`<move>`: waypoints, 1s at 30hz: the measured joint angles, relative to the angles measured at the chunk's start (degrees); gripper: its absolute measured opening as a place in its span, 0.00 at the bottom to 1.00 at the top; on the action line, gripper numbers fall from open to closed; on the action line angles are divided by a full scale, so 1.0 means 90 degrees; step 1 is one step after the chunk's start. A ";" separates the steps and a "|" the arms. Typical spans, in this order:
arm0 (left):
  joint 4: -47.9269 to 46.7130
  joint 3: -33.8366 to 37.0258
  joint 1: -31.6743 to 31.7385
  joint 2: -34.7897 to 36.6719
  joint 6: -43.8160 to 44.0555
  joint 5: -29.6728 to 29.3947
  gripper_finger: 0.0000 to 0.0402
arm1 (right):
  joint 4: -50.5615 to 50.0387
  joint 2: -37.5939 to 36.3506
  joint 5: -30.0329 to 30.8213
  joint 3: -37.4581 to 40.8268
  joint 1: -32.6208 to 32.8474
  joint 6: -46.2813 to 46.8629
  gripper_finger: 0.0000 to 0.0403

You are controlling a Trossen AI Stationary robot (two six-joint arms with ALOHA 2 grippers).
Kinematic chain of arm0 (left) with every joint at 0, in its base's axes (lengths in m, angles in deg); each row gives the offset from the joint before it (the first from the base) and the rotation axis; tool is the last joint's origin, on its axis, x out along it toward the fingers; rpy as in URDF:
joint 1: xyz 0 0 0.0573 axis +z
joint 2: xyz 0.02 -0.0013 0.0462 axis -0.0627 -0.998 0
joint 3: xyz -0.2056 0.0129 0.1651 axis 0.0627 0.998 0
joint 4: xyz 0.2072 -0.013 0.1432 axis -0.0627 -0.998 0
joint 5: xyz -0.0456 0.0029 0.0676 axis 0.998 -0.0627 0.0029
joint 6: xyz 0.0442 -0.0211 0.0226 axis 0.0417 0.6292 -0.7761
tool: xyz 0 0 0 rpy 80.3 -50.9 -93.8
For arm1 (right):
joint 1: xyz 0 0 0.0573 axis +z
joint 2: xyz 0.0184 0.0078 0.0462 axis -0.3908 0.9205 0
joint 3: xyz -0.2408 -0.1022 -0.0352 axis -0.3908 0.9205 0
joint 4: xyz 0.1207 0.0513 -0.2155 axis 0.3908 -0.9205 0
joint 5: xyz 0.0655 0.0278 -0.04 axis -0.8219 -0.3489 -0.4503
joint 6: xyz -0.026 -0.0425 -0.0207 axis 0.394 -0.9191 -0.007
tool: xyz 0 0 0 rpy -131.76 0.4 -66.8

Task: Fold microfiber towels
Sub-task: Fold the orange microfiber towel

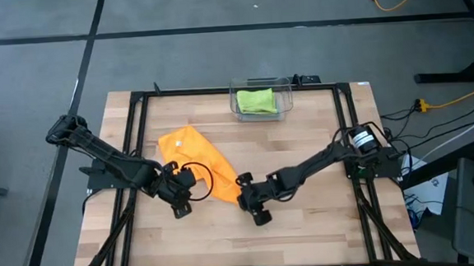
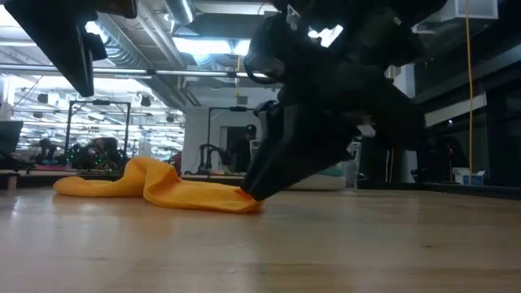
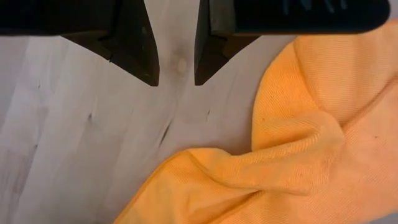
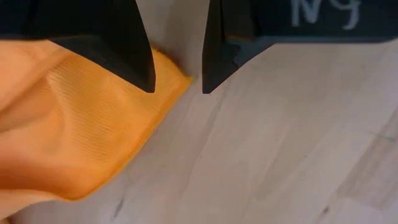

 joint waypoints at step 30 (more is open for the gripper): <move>0.0071 0.0000 0.0019 -0.0002 -0.0001 -0.0376 0.23 | 0.0062 0.0463 0.0680 -0.0032 -0.0080 0.0835 0.13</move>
